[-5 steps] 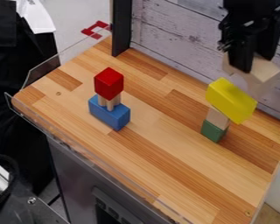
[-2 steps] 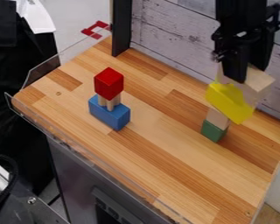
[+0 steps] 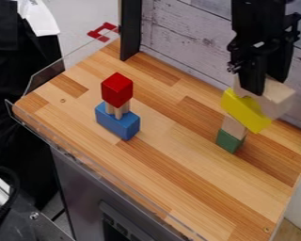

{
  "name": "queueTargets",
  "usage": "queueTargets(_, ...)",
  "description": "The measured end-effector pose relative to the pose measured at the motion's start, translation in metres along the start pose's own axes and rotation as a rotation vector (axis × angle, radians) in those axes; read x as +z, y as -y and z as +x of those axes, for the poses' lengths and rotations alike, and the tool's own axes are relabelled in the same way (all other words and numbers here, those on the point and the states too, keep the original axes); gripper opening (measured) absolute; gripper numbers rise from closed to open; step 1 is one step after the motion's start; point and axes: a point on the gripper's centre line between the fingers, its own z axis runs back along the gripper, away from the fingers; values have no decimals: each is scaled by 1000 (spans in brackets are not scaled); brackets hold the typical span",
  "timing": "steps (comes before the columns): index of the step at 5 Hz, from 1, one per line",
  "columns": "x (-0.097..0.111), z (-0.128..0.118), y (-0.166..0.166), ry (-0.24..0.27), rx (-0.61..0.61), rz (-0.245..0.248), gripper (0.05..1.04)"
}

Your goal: Move the arc on top of the yellow block

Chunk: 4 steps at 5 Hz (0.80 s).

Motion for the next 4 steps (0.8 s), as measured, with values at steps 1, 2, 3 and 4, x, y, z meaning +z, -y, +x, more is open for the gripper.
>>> queueTargets(1, -1, 1, 0, -2, 2, 5, 514)
queueTargets(2, -1, 5, -2, 3, 6, 12, 514)
queueTargets(3, 0, 7, -2, 4, 10, 15, 514)
queueTargets(4, -3, 8, -3, 1, 10, 28, 575)
